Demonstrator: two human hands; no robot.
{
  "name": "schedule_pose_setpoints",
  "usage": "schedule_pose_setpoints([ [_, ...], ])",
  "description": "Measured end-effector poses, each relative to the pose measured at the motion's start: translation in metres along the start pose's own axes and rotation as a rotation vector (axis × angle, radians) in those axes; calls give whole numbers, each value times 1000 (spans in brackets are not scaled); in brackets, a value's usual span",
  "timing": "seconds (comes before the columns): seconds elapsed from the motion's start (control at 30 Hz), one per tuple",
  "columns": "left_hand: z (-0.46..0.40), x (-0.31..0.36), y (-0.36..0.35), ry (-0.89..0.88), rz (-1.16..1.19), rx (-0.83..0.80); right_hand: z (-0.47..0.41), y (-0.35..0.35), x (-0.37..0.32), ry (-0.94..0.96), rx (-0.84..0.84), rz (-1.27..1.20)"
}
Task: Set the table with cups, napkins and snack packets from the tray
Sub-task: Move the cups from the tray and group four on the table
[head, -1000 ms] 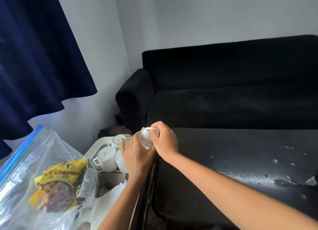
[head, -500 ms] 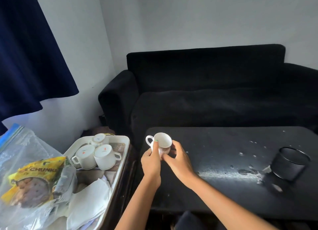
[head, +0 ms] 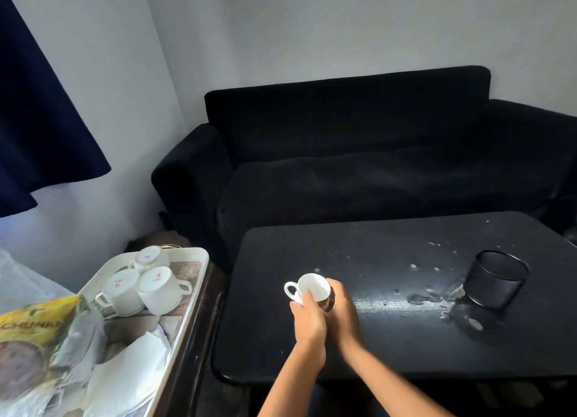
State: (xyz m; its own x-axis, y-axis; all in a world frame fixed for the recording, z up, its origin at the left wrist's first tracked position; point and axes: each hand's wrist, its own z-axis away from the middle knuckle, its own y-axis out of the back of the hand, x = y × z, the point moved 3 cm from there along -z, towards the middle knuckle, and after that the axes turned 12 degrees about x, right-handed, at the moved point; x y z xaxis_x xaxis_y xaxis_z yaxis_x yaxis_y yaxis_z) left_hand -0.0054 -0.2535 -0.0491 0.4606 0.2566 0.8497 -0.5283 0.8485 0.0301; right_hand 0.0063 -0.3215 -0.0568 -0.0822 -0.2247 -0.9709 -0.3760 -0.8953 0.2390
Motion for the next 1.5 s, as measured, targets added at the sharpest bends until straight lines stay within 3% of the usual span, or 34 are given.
schedule_pose_setpoints([
  [0.6, -17, -30, -15, -110, -348, 6, -26, -3, 38, -23, -48, 108],
  [1.03, -16, -29, -10, -193, -348, -53, -22, -7, 45, -68, -110, 224],
  [1.2, -13, -29, -6, -209, -323, 4, -12, 4, 23, 71, -31, 288],
  [1.37, -4, -27, 8, -119, -267, 115, 0, 21, 19, -2, -56, 427],
  [1.5, 2, -20, 20, -136, -266, 68, 2, 34, 13, 93, 40, 478],
])
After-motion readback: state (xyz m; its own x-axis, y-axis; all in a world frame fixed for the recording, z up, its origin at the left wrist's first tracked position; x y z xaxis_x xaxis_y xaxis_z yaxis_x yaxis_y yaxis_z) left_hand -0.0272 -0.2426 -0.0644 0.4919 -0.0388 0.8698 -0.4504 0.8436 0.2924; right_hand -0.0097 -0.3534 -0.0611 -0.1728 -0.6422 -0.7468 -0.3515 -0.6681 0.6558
